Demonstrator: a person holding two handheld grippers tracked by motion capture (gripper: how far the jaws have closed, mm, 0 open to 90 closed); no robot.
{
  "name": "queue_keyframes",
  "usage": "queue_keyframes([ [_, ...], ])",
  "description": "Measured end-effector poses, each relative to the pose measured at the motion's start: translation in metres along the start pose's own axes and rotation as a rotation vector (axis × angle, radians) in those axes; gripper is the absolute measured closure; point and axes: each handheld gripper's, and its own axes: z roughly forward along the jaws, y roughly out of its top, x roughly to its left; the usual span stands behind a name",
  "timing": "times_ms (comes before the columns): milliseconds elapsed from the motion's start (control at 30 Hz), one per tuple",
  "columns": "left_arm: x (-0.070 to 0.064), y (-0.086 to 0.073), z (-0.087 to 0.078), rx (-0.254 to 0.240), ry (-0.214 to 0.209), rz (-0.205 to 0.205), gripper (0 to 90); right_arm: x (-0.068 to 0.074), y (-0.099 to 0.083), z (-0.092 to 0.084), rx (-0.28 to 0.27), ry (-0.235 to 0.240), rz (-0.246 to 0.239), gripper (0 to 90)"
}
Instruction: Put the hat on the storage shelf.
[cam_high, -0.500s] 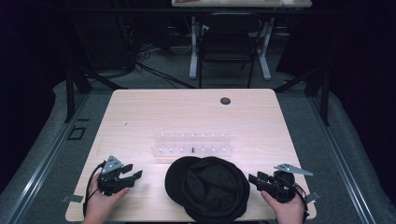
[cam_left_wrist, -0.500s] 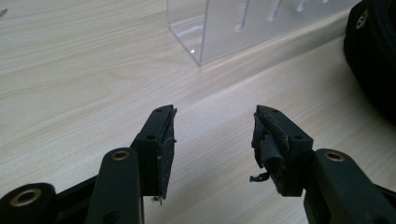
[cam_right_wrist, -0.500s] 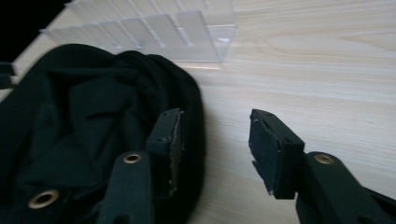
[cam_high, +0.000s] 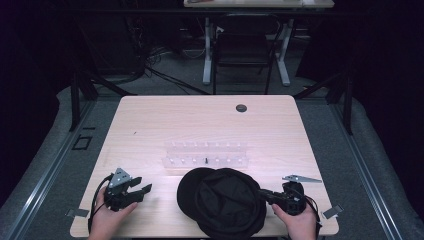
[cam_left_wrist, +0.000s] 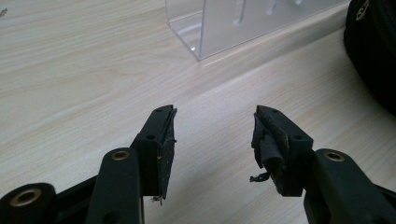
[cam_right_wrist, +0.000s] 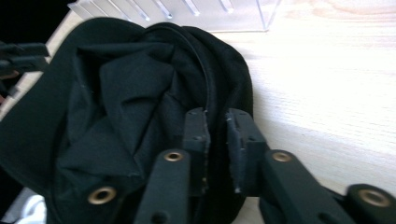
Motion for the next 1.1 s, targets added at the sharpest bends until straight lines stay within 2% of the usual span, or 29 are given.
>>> queue_keyframes([
  [100,0.0,-0.001,-0.001,-0.001,0.006,-0.003,48.9,0.0,0.001,0.0,-0.005,-0.001,-0.007,85.8],
  [133,0.0,-0.001,-0.001,-0.004,0.008,-0.001,48.9,0.0,0.002,-0.001,-0.012,-0.015,-0.011,87.9],
  [200,-0.001,-0.001,-0.002,-0.006,0.011,0.001,49.0,-0.001,0.005,-0.003,-0.013,-0.034,-0.021,88.8],
  [400,-0.002,0.0,-0.002,-0.003,0.017,0.008,49.0,-0.007,0.012,-0.003,-0.002,-0.053,-0.007,89.8],
  [667,-0.002,0.0,0.0,-0.006,0.013,0.009,49.1,-0.013,0.03,-0.004,0.008,-0.115,-0.032,89.9],
  [700,-0.003,0.0,0.001,-0.005,0.009,0.006,49.1,-0.018,0.036,-0.004,0.002,-0.122,-0.01,89.9],
  [933,-0.003,0.0,0.002,-0.003,0.017,0.006,49.1,-0.03,0.052,-0.004,0.028,-0.139,0.008,89.9],
  [1033,-0.004,0.0,0.002,0.0,0.005,0.002,49.1,-0.035,0.06,-0.004,0.054,-0.158,0.012,89.8],
  [1100,-0.004,0.0,0.002,0.007,0.004,0.007,49.1,-0.037,0.063,-0.005,0.072,-0.142,0.031,88.9],
])
